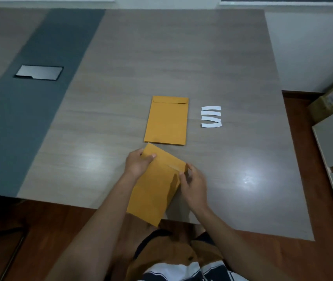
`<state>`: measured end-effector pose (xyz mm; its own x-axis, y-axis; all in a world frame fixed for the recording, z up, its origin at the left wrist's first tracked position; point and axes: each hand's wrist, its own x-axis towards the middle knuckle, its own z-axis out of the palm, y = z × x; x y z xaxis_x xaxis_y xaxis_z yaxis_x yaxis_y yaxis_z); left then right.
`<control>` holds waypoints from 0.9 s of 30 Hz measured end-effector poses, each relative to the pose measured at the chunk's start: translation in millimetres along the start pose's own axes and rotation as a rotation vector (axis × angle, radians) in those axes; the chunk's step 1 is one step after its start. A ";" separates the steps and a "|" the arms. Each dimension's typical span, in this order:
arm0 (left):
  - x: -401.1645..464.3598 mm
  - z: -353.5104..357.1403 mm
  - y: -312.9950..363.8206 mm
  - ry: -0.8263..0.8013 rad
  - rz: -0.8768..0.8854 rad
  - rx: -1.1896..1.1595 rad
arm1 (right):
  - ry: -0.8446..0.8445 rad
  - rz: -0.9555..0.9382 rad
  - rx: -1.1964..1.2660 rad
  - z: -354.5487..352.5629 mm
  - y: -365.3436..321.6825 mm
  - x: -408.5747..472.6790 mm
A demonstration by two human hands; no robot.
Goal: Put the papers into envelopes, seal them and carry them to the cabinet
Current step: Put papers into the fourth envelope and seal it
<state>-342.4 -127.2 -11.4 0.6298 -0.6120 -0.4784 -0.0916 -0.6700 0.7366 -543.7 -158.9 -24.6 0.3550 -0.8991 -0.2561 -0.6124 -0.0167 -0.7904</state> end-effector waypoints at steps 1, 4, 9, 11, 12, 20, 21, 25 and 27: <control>0.1 -1.2 5.5 0.025 0.006 -0.036 | 0.003 0.063 0.126 -5.5 -9.3 6.6; 2.7 -1.6 19.4 0.100 0.005 -0.100 | 0.043 0.193 0.320 -15.7 -26.9 33.5; 10.0 15.7 37.5 0.125 0.007 -0.222 | 0.148 0.252 0.280 -32.2 -34.4 80.2; 22.2 19.9 44.8 0.113 0.023 -0.228 | 0.183 0.280 0.286 -36.9 -39.3 100.9; 29.2 20.7 48.2 0.107 0.038 -0.221 | 0.200 0.302 0.295 -38.6 -42.4 110.6; 109.9 2.3 86.6 0.077 0.132 -0.055 | 0.279 0.357 0.234 -30.3 -70.2 190.7; 120.5 -0.4 91.9 0.078 0.133 -0.048 | 0.284 0.358 0.226 -27.2 -74.7 201.5; 161.5 -8.8 108.8 0.105 0.124 -0.038 | 0.315 0.363 0.203 -19.0 -93.0 242.1; 179.0 -12.7 115.9 0.105 0.118 -0.045 | 0.326 0.355 0.173 -16.3 -101.3 260.8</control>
<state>-230.4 -309.1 -5.6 0.6943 -0.6361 -0.3366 -0.1360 -0.5752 0.8066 -400.7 -398.8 -2.2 -0.1094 -0.9264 -0.3604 -0.5199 0.3623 -0.7736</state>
